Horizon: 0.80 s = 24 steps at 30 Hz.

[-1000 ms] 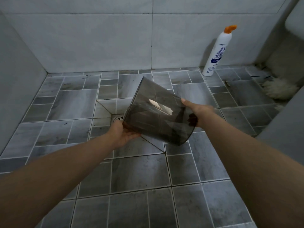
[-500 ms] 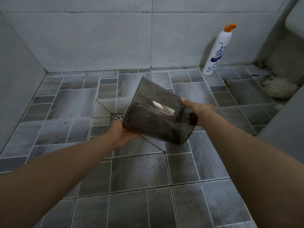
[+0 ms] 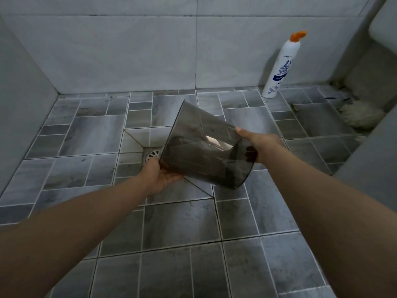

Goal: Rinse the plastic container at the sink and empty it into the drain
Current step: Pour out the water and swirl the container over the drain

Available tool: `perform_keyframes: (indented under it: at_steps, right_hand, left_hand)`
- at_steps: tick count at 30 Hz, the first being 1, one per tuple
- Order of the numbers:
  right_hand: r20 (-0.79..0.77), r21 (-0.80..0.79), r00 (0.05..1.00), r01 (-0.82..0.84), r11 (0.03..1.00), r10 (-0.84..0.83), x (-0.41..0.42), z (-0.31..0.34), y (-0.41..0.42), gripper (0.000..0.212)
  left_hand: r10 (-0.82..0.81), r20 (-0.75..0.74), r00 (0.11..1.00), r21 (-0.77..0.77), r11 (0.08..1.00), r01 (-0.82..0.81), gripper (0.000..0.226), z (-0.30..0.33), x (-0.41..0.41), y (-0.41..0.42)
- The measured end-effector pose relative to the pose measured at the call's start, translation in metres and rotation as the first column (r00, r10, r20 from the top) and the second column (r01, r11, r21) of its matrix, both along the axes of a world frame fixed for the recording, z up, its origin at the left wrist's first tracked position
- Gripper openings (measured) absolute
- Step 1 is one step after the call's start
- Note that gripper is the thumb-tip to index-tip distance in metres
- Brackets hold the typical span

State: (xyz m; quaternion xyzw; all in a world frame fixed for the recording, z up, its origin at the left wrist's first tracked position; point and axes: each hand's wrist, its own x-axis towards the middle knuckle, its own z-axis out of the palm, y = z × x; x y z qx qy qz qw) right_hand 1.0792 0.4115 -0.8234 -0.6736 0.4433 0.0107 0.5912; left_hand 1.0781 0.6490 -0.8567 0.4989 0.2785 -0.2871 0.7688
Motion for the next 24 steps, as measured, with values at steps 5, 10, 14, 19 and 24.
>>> perform_keyframes:
  at_steps: [5, 10, 14, 19, 24]
  right_hand:
    - [0.013, -0.001, 1.0, -0.005, 1.0, 0.005, 0.0023, -0.0008, -0.0005, 0.086]
    - [0.019, 0.0, 1.0, -0.016, 1.0, 0.016, 0.0023, 0.0009, -0.0008, 0.076]
    - [0.011, -0.012, 1.0, -0.009, 1.0, 0.009, 0.0014, 0.0015, -0.0009, 0.065]
    - [0.009, -0.022, 1.0, -0.001, 1.0, 0.001, 0.0023, 0.0016, 0.0011, 0.068]
    - [-0.004, -0.04, 1.0, -0.017, 0.999, 0.017, 0.0021, 0.0013, 0.0004, 0.073]
  left_hand:
    - [0.008, 0.0, 1.0, -0.008, 1.0, -0.008, 0.036, -0.0029, 0.0027, 0.001]
    - [0.009, 0.01, 1.0, -0.019, 1.0, -0.009, 0.036, -0.0011, 0.0028, 0.0018]
    - [-0.003, 0.019, 1.0, -0.006, 1.0, 0.003, 0.037, 0.0028, 0.0006, 0.0029]
    - [-0.001, 0.011, 1.0, 0.027, 1.0, 0.001, 0.036, 0.0035, -0.0008, 0.0041]
    - [0.013, 0.007, 1.0, 0.059, 0.998, -0.013, 0.036, 0.0058, -0.0023, 0.0031]
